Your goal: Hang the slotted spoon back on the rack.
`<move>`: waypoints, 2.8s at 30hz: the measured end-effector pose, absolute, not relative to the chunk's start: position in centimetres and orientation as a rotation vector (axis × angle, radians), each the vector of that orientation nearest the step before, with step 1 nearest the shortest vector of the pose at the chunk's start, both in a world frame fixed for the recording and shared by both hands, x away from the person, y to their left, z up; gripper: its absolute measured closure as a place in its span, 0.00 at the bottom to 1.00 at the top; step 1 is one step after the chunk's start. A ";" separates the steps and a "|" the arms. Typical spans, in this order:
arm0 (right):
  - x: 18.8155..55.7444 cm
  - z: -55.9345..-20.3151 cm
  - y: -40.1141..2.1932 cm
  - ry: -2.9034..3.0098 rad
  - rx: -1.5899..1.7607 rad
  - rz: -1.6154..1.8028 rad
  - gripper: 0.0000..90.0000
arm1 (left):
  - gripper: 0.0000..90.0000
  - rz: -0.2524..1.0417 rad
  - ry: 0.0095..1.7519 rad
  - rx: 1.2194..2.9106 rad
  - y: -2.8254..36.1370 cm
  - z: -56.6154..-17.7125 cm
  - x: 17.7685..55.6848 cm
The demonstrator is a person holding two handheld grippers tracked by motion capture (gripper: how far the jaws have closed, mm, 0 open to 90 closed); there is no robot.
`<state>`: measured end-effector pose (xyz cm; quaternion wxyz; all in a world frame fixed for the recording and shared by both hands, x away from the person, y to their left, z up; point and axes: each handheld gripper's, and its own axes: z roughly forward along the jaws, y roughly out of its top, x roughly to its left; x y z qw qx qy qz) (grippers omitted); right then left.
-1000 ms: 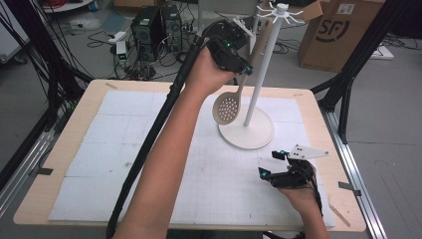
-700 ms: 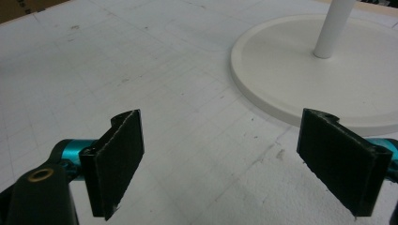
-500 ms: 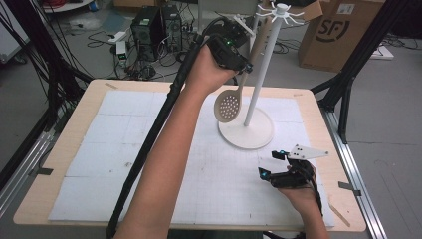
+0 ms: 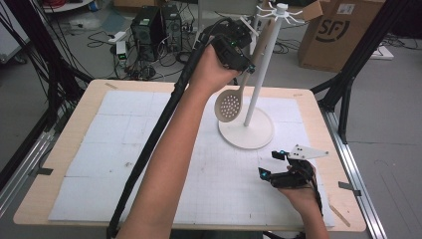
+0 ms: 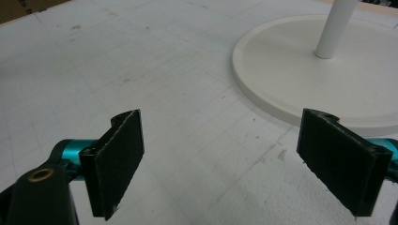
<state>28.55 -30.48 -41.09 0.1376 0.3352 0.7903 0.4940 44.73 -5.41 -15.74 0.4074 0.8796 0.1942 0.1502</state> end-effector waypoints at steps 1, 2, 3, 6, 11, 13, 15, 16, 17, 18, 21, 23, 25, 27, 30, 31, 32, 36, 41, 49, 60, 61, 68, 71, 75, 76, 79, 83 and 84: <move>28.5 -41.1 -30.5 2.286 0.975 1.430 0.15 | 0.84 0.376 0.496 2.216 -5.4 -15.7 44.8; 28.5 -41.1 -30.5 2.288 0.977 1.431 0.15 | 0.84 0.379 0.499 2.217 -5.3 -15.7 44.9; 28.5 -41.1 -30.5 2.288 0.976 1.432 0.15 | 0.84 0.382 0.506 2.217 -5.2 -15.7 45.0; 28.5 -41.1 -30.6 2.285 0.974 1.434 0.15 | 0.84 0.385 0.525 2.218 -4.9 -15.7 45.3; 28.5 -41.1 -30.7 2.287 0.977 1.435 0.15 | 0.84 0.399 0.554 2.220 -4.6 -15.7 45.7; 28.5 -41.1 -30.8 2.281 0.979 1.434 0.15 | 0.84 0.396 0.556 2.216 -4.5 -15.7 45.8; 28.5 -41.1 -30.8 2.280 0.977 1.436 0.15 | 0.84 0.398 0.557 2.220 -4.5 -15.8 45.9; 28.5 -41.1 -30.8 2.280 0.977 1.436 0.15 | 0.84 0.399 0.558 2.218 -4.5 -15.8 45.9; 28.5 -41.1 -30.8 2.281 0.978 1.436 0.15 | 0.84 0.397 0.562 2.218 -4.5 -15.8 46.0; 28.5 -41.1 -30.7 2.283 0.982 1.436 0.15 | 0.84 0.395 0.563 2.217 -4.6 -15.9 46.0; 28.5 -41.1 -30.7 2.286 0.974 1.435 0.15 | 0.84 0.390 0.557 2.228 -4.7 -16.1 46.1; 28.5 -41.1 -30.7 2.286 0.981 1.435 0.15 | 0.84 0.392 0.558 2.228 -4.8 -16.1 46.1; 28.5 -41.1 -30.7 2.284 0.980 1.436 0.15 | 0.84 0.381 0.557 2.221 -4.9 -16.2 46.2; 28.5 -41.1 -30.7 2.284 0.980 1.436 0.15 | 0.84 0.374 0.553 2.220 -4.9 -16.3 46.3; 28.5 -41.1 -30.7 2.284 0.981 1.433 0.15 | 0.80 0.369 0.545 2.220 -4.8 -16.3 46.3; 28.5 -41.1 -30.8 2.285 0.979 1.432 0.15 | 0.72 0.383 0.548 2.229 -4.7 -16.4 46.3; 28.5 -41.1 -30.8 2.285 0.978 1.430 0.15 | 0.70 0.402 0.545 2.235 -4.7 -16.4 46.2; 28.5 -41.1 -30.9 2.285 0.978 1.422 0.15 | 0.66 0.392 0.545 2.231 -4.3 -16.2 46.0; 28.4 -41.1 -30.7 2.288 0.968 1.413 0.15 | 0.61 0.363 0.539 2.222 -2.6 -16.2 45.4; 28.3 -41.0 -30.6 2.290 0.975 1.405 0.15 | 0.53 0.326 0.507 2.232 -0.9 -16.0 44.2; 28.2 -40.9 -30.1 2.304 0.961 1.385 0.16 | 0.45 0.311 0.531 2.202 2.9 -17.5 42.5; 28.2 -40.9 -30.1 2.304 0.958 1.382 0.16 | 0.45 0.315 0.526 2.199 3.3 -17.6 42.3; 28.1 -40.6 -30.2 2.292 0.962 1.395 0.16 | 0.33 0.370 0.490 2.168 5.7 -18.6 40.8; 28.1 -40.6 -30.3 2.288 0.964 1.396 0.16 | 0.28 0.362 0.482 2.153 6.3 -18.7 40.5; 27.9 -40.6 -30.3 2.289 0.969 1.393 0.16 | 0.26 0.344 0.468 2.134 7.6 -18.9 39.9; 27.9 -40.6 -30.3 2.289 0.969 1.393 0.16 | 0.25 0.344 0.468 2.134 7.6 -18.9 39.9; 28.0 -40.7 -30.3 2.289 0.975 1.395 0.16 | 0.24 0.309 0.459 2.121 8.6 -19.6 39.3; 28.0 -40.7 -30.2 2.292 0.976 1.390 0.16 | 0.18 0.318 0.464 2.117 9.6 -20.5 38.7; 28.0 -40.8 -30.2 2.294 0.971 1.387 0.16 | 0.18 0.315 0.469 2.111 10.0 -20.7 38.7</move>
